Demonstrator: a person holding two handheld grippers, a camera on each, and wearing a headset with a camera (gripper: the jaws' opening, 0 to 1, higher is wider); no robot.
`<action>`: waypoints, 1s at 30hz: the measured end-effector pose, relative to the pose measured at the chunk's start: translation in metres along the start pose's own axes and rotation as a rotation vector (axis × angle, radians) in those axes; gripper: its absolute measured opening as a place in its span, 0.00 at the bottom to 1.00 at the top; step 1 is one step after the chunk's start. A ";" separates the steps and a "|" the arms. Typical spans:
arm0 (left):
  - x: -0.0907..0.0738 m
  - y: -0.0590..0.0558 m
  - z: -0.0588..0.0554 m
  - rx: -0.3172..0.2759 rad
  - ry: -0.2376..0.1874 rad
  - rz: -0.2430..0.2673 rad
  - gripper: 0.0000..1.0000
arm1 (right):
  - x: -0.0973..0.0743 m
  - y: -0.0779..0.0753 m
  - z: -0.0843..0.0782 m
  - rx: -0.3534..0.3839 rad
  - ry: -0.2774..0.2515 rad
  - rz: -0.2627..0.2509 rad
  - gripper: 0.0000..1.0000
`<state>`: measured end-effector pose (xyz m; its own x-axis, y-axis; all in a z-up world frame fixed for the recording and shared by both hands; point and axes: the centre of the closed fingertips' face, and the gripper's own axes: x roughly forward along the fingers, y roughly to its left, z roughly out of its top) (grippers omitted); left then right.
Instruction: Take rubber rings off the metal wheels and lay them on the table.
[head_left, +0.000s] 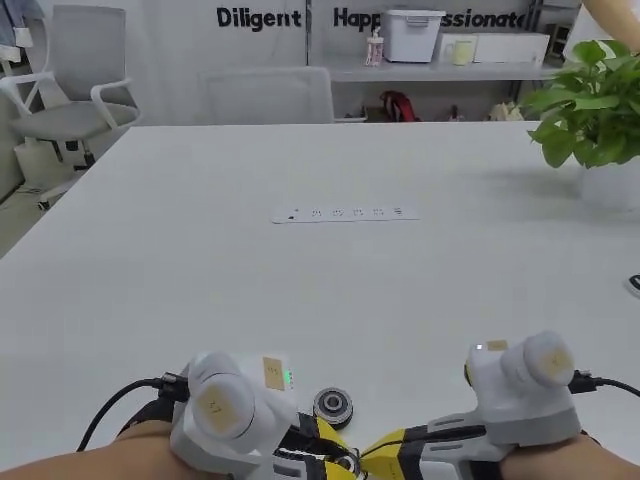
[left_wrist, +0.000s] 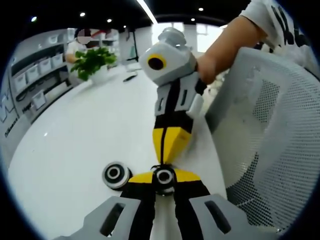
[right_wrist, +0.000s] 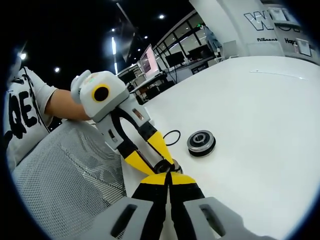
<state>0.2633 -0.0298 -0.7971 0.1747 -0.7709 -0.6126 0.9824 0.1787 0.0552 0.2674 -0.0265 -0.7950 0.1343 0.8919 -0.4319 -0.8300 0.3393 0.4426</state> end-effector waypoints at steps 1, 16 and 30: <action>0.000 0.000 0.000 0.000 0.000 -0.001 0.13 | 0.001 0.001 0.000 -0.002 0.001 0.003 0.00; 0.000 -0.001 0.000 0.000 -0.005 -0.004 0.13 | 0.004 0.010 0.002 -0.011 -0.004 0.052 0.00; 0.001 -0.001 0.000 0.008 -0.007 -0.005 0.13 | 0.002 0.010 0.003 0.007 -0.018 0.054 0.00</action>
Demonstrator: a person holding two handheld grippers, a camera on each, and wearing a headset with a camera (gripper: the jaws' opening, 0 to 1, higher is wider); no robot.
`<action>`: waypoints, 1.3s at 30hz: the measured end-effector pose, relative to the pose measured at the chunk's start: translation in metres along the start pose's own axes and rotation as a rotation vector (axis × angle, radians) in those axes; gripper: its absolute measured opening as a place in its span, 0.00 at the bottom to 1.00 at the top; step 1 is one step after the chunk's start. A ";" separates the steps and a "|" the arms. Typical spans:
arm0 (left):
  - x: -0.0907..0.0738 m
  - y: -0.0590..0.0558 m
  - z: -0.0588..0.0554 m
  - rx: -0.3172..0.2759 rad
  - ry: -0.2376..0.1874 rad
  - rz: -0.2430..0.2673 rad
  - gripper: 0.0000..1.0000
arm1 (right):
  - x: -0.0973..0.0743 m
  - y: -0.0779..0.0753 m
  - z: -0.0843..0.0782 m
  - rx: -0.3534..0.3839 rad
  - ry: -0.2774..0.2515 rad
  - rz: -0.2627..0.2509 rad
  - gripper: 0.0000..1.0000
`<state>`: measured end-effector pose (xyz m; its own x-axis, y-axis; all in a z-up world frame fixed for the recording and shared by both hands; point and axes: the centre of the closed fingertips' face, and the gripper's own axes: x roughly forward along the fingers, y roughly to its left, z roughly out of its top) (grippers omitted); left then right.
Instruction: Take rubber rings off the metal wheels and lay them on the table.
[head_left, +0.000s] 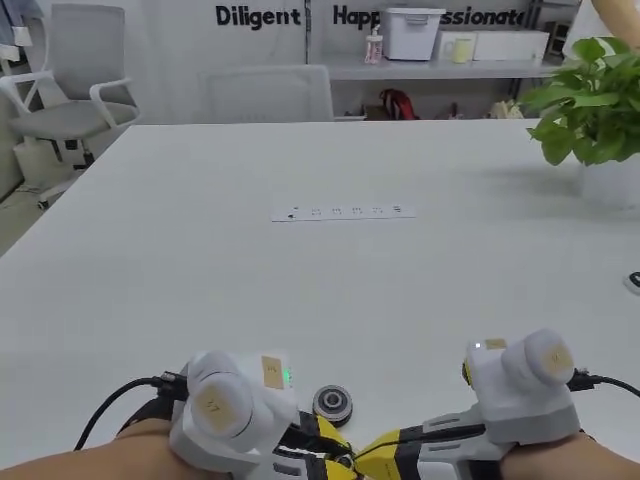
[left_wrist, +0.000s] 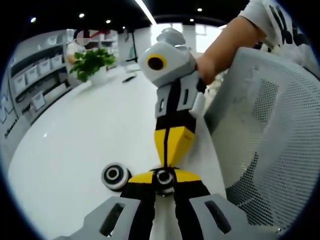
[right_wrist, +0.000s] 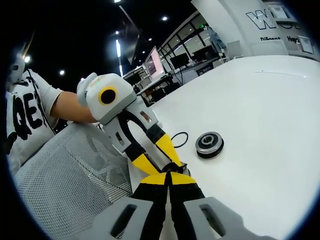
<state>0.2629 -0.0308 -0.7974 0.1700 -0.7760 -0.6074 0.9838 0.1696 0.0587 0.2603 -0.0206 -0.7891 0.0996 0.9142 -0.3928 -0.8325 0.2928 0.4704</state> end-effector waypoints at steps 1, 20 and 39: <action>0.000 0.000 0.000 0.001 -0.001 0.000 0.14 | 0.000 0.000 0.000 0.000 0.002 -0.002 0.00; -0.017 -0.014 0.003 -0.011 -0.021 -0.058 0.24 | -0.006 -0.006 0.006 0.014 -0.028 -0.024 0.00; -0.068 0.005 0.008 -0.072 -0.124 0.031 0.37 | -0.006 -0.004 0.024 0.027 -0.060 -0.007 0.00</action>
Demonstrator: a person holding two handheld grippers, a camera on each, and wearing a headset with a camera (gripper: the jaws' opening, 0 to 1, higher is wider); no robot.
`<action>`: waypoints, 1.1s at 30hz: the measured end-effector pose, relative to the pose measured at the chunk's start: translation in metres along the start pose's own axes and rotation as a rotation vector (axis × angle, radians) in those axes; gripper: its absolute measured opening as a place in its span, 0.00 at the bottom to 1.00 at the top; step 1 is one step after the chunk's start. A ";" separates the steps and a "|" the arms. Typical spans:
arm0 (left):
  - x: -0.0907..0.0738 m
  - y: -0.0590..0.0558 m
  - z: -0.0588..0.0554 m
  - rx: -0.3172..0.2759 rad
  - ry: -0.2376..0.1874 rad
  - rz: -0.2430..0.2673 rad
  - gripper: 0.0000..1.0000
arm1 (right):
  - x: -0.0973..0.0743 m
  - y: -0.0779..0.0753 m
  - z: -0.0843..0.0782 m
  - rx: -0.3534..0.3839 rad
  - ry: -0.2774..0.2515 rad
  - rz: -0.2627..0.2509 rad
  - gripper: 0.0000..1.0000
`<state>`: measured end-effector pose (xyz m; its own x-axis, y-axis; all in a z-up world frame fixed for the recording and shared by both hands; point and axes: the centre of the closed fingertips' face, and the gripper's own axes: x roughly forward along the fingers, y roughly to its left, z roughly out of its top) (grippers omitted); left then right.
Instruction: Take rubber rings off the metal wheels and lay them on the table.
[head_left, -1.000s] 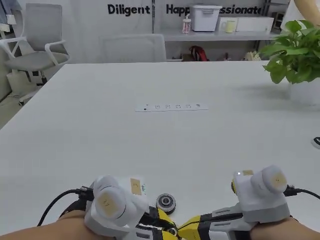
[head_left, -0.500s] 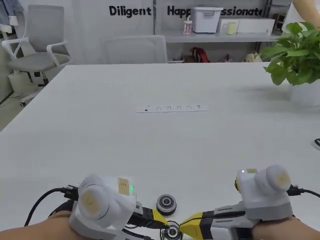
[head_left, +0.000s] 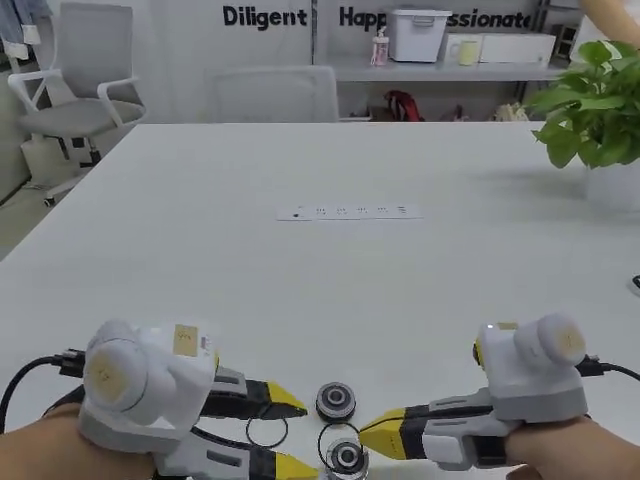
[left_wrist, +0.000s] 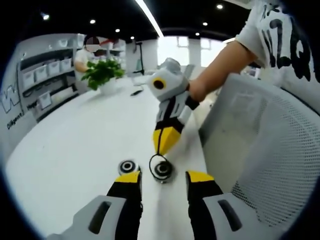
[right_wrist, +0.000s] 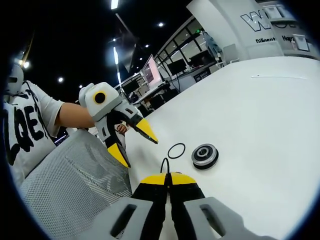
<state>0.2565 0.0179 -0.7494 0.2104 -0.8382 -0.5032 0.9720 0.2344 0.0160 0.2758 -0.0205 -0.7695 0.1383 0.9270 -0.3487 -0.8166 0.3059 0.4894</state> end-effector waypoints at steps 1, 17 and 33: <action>-0.003 0.003 -0.001 0.000 0.000 0.011 0.38 | 0.001 0.000 0.002 -0.003 0.000 0.002 0.00; -0.026 0.024 -0.019 -0.056 0.019 0.089 0.52 | 0.023 0.001 0.025 -0.022 -0.017 0.011 0.00; -0.042 0.042 -0.044 -0.103 0.054 0.151 0.56 | 0.067 -0.005 0.033 -0.024 0.017 -0.034 0.00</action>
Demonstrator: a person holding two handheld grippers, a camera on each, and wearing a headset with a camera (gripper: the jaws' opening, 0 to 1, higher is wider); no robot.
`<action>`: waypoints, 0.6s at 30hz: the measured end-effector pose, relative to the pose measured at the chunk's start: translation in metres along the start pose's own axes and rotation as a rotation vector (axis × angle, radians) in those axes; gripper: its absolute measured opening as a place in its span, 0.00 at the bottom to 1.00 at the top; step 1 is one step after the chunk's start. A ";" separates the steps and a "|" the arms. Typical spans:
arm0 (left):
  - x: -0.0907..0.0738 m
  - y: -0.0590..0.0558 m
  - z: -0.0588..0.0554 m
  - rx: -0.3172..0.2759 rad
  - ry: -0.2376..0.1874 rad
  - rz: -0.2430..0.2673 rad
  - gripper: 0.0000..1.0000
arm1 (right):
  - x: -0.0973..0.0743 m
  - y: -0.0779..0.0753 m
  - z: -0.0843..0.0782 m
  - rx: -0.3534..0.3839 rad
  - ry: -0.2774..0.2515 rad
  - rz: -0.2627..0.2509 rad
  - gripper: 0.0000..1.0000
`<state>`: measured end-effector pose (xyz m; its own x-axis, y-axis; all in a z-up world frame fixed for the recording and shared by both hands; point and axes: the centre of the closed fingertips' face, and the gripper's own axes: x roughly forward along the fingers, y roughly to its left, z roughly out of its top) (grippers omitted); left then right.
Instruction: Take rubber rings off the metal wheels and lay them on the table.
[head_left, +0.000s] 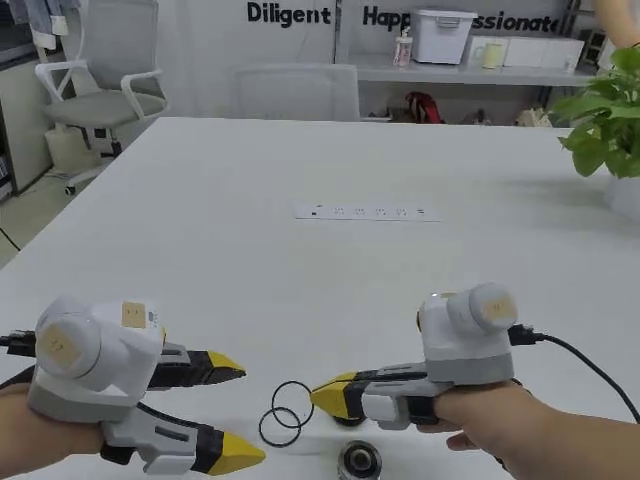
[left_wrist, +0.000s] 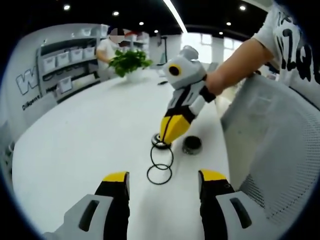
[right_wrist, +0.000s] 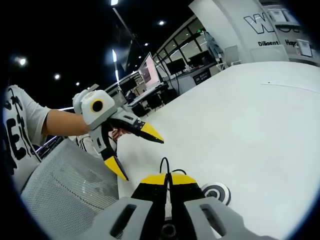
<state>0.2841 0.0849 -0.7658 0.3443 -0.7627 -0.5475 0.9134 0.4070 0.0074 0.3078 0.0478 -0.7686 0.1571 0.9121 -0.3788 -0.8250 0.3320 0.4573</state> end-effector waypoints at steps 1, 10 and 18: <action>0.000 0.000 -0.001 -0.003 0.001 0.001 0.56 | 0.002 0.000 -0.001 0.003 0.003 -0.002 0.00; -0.003 0.007 -0.007 -0.018 0.006 0.015 0.56 | 0.015 -0.004 -0.014 0.007 0.054 -0.033 0.00; -0.005 0.006 -0.012 -0.021 0.020 0.018 0.56 | 0.020 -0.006 -0.022 -0.047 0.079 -0.070 0.00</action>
<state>0.2857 0.0971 -0.7728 0.3560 -0.7450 -0.5641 0.9024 0.4310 0.0003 0.3039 0.0593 -0.7966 0.1738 0.8647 -0.4713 -0.8382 0.3811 0.3901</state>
